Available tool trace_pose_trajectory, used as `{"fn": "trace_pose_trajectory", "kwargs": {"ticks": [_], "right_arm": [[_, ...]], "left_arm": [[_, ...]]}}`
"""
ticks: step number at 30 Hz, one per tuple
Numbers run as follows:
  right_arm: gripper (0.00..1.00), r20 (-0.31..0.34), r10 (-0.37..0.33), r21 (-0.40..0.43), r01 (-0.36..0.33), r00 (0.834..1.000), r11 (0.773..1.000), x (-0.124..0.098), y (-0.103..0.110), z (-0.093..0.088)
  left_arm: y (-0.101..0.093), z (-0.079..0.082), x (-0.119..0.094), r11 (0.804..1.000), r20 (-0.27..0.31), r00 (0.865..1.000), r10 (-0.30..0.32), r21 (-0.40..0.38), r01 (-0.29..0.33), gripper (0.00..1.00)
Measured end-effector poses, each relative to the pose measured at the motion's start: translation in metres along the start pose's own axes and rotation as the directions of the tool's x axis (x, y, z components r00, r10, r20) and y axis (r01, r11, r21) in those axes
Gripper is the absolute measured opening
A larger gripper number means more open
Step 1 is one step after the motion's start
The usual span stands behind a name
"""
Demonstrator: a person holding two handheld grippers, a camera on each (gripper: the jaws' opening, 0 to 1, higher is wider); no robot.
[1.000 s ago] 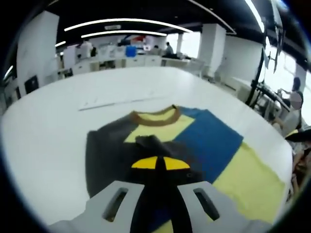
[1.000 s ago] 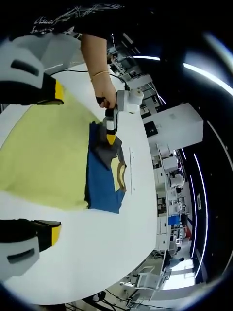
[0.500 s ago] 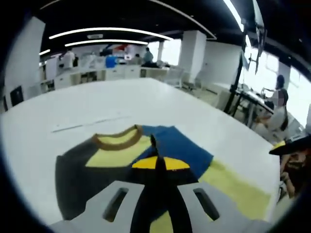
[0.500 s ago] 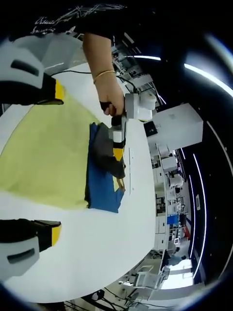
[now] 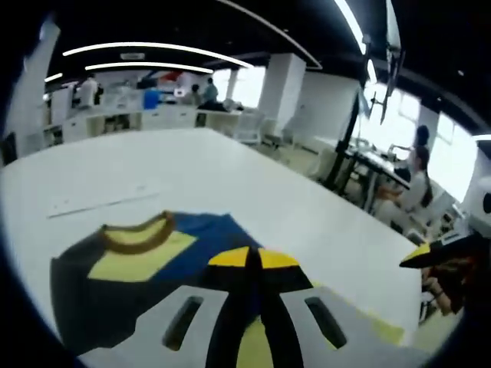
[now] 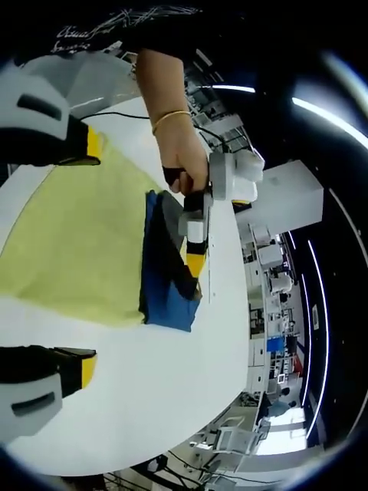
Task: Fold the garment on the visible template until the final outline fits inside the template.
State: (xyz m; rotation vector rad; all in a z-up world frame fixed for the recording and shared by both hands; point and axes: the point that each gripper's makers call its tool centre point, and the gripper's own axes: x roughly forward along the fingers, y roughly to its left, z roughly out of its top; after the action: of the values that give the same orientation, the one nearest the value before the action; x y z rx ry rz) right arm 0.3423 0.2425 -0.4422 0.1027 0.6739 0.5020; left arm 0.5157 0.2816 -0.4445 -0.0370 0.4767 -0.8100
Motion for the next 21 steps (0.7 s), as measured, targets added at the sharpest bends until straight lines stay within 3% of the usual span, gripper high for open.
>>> {"fn": "trace_pose_trajectory", "kwargs": {"ticks": [7, 21], "right_arm": [[0.99, -0.006, -0.002, 0.0, 0.002, 1.0, 1.0, 0.0, 0.0, -0.001], [0.99, -0.023, -0.004, 0.015, 0.004, 1.0, 1.0, -0.001, -0.001, -0.008]], "left_arm": [[-0.019, -0.001, 0.005, 0.998, 0.005, 0.998, -0.061, -0.026, 0.062, 0.0], [-0.036, -0.038, 0.013, 0.993, -0.072, 0.991, -0.11, -0.06, 0.106, 0.0]]}}
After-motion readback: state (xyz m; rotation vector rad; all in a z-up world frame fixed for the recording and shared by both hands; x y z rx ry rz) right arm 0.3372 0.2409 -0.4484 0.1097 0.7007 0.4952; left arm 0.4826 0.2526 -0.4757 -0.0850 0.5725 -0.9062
